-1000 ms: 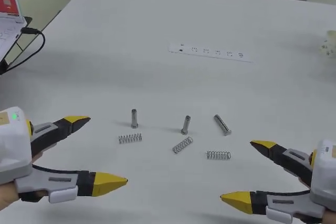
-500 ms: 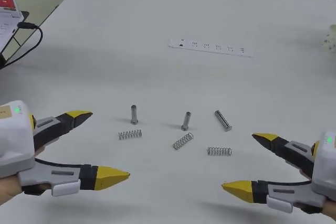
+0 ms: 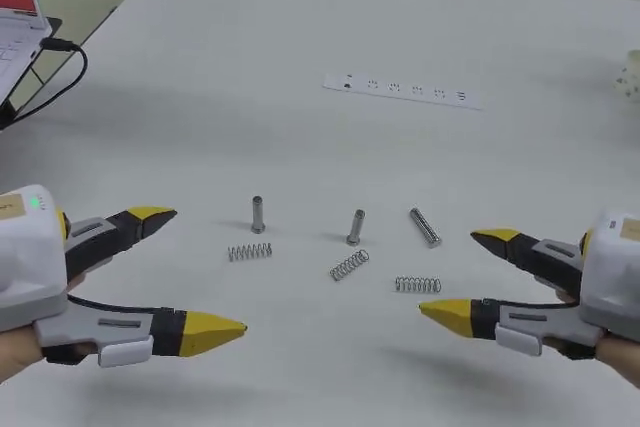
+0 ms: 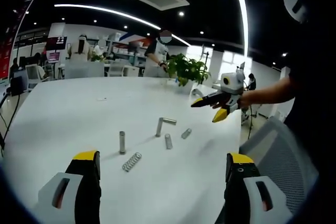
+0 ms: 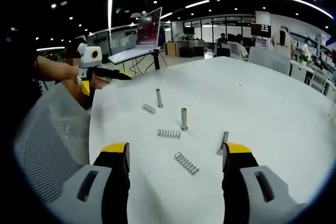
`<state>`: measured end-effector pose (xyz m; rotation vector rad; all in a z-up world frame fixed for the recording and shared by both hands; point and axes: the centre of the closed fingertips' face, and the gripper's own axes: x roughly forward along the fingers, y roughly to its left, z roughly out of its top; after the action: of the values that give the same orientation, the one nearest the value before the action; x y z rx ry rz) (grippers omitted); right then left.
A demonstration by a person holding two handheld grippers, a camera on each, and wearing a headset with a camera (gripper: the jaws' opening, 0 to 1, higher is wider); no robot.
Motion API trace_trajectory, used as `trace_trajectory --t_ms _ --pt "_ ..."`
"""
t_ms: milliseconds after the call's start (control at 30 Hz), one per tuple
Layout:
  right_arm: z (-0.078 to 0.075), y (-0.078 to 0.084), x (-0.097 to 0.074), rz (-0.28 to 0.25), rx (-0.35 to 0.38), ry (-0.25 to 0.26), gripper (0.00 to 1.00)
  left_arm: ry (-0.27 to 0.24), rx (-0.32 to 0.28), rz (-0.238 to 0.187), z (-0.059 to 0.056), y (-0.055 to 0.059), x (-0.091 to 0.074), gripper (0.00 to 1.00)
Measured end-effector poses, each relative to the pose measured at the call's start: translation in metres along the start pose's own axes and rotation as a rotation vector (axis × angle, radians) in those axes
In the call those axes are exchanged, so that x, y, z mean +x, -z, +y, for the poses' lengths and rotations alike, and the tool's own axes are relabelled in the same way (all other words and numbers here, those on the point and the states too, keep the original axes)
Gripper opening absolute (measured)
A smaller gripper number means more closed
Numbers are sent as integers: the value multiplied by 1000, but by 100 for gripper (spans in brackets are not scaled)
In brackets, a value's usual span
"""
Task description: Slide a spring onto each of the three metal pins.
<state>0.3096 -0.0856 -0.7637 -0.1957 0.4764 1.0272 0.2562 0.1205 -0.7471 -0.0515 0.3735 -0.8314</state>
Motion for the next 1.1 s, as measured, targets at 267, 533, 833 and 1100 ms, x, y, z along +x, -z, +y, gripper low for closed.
trace_trajectory --t_ms 267,533,833,1100 --pt "-16 -12 5 22 -23 18 66 -9 -6 -4 -1 1 -3 98" --pt "-26 -13 13 52 -44 22 65 -19 -15 -6 2 1 -3 98" --pt "-31 -16 24 75 -64 10 65 -18 -45 31 3 7 -5 98" --pt "-42 -8 38 146 -90 9 63 -23 -53 28 5 9 -5 98"
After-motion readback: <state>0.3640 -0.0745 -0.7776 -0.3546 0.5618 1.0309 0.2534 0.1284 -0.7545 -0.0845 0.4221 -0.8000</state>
